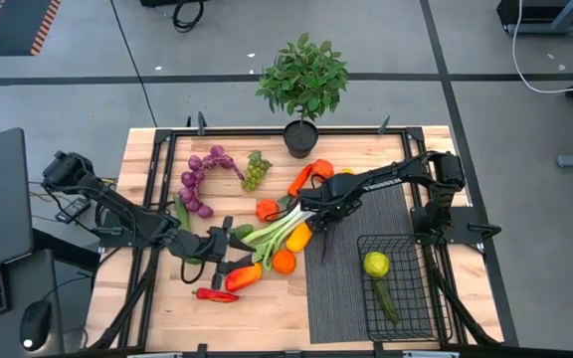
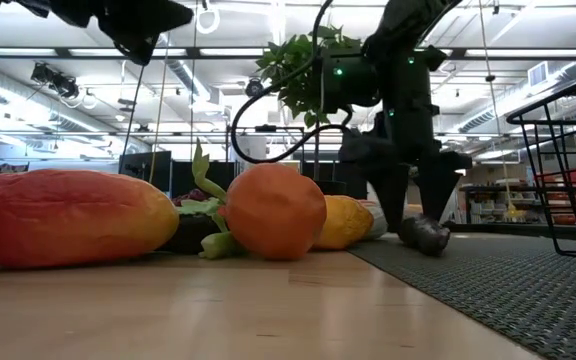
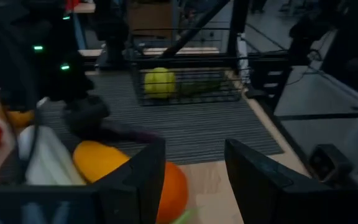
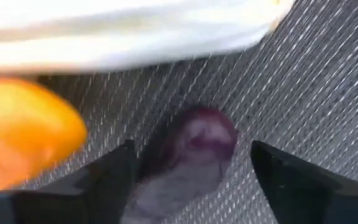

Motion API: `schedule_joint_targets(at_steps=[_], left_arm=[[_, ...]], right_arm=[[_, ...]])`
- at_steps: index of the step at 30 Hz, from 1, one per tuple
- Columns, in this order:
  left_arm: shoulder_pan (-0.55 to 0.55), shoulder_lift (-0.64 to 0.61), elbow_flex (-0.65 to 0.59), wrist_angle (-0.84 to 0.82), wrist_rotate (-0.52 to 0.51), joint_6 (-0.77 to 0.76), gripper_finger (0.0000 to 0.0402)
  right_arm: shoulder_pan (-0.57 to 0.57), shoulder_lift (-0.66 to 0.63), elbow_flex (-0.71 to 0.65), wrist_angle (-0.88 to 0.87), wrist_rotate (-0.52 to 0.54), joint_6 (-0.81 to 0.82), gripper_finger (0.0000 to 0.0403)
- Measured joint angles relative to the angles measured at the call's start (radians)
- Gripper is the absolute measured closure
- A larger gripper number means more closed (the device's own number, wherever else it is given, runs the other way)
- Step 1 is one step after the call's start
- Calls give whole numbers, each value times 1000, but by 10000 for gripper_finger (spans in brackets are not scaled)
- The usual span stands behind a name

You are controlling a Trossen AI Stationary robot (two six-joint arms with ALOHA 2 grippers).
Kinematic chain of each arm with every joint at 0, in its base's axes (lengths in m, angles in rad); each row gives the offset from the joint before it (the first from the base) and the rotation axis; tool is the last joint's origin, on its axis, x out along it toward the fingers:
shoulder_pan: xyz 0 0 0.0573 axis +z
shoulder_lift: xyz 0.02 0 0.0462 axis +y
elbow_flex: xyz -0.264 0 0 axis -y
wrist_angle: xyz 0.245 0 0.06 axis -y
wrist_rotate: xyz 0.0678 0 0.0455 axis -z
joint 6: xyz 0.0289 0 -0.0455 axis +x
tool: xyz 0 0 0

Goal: Build produce basket
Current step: Put the right eggplant into the black wire basket

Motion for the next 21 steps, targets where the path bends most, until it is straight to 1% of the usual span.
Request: schedule_joint_targets(at_steps=[2,5,7,8,11,14,21], left_arm=[[10,0,0,-12,-10,19,230],[38,0,0,-36,-22,27,230],[60,0,0,-64,-27,10,230],[72,0,0,-78,-27,-8,230],[97,0,0,-118,-28,-72,230],[108,9,0,-121,-29,-116,230],[79,28,1,-132,-27,-178,230]], right_arm=[[7,-3,0,-8,-3,-31,143],[16,-3,0,-23,-3,-71,223],[18,-3,0,-21,-4,-105,278],[19,-5,0,-22,-11,-121,295],[19,-34,1,-28,-38,-150,297],[19,-85,33,-60,-36,-170,297],[25,-254,202,-185,-32,-172,297]])
